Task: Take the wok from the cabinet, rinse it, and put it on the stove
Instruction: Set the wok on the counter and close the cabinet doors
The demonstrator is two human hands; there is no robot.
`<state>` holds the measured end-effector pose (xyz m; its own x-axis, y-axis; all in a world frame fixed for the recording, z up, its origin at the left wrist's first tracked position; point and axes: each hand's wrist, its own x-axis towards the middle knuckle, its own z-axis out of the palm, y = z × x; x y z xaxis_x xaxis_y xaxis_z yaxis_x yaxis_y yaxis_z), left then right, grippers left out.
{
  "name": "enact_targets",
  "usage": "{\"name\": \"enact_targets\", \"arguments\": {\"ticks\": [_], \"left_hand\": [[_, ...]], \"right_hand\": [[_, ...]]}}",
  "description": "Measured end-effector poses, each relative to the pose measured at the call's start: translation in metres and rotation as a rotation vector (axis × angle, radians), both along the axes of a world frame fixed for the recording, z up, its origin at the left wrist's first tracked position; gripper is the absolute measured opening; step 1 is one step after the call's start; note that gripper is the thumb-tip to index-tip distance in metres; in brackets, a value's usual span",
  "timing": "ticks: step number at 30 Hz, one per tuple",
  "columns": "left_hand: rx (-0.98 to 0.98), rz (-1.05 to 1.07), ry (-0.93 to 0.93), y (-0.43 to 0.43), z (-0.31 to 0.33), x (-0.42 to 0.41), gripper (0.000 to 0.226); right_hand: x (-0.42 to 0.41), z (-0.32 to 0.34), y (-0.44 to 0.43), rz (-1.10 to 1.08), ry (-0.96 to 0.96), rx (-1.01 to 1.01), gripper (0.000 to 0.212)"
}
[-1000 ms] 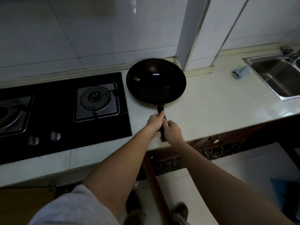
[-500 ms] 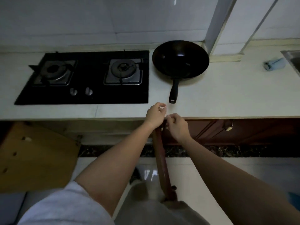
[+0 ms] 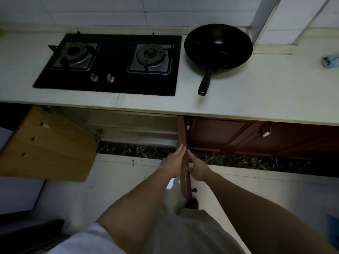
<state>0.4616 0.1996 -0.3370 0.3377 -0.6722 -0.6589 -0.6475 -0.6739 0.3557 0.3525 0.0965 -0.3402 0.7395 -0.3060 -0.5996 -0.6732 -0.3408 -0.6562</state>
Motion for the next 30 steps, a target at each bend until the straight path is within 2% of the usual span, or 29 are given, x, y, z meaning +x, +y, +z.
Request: {"name": "enact_targets", "arguments": {"ticks": [3,10,13,18,22,26,30], "left_hand": [[-0.019,-0.033,-0.111,0.005,-0.006,-0.007,0.117],[0.005,-0.008,-0.1,0.014,-0.005,0.0,0.127],[0.0,0.014,-0.091,0.026,-0.002,0.011,0.118],[0.063,0.201,0.018,0.066,-0.009,0.043,0.108],[0.026,0.378,0.053,0.101,-0.009,0.069,0.074],[-0.082,0.592,0.046,0.14,-0.008,0.099,0.044],[-0.15,0.598,-0.001,0.163,-0.004,0.115,0.027]], "right_hand": [[0.001,-0.004,0.007,0.026,-0.026,-0.052,0.082],[0.011,-0.014,0.019,-0.111,-0.04,-0.032,0.087],[0.023,-0.016,0.032,-0.173,-0.058,0.065,0.087],[0.058,-0.026,0.056,-0.163,-0.021,0.058,0.082],[0.09,-0.033,0.084,-0.206,0.028,0.008,0.071],[0.13,-0.033,0.119,-0.29,0.074,0.017,0.069],[0.169,-0.026,0.133,-0.364,0.131,-0.007,0.079]]}}
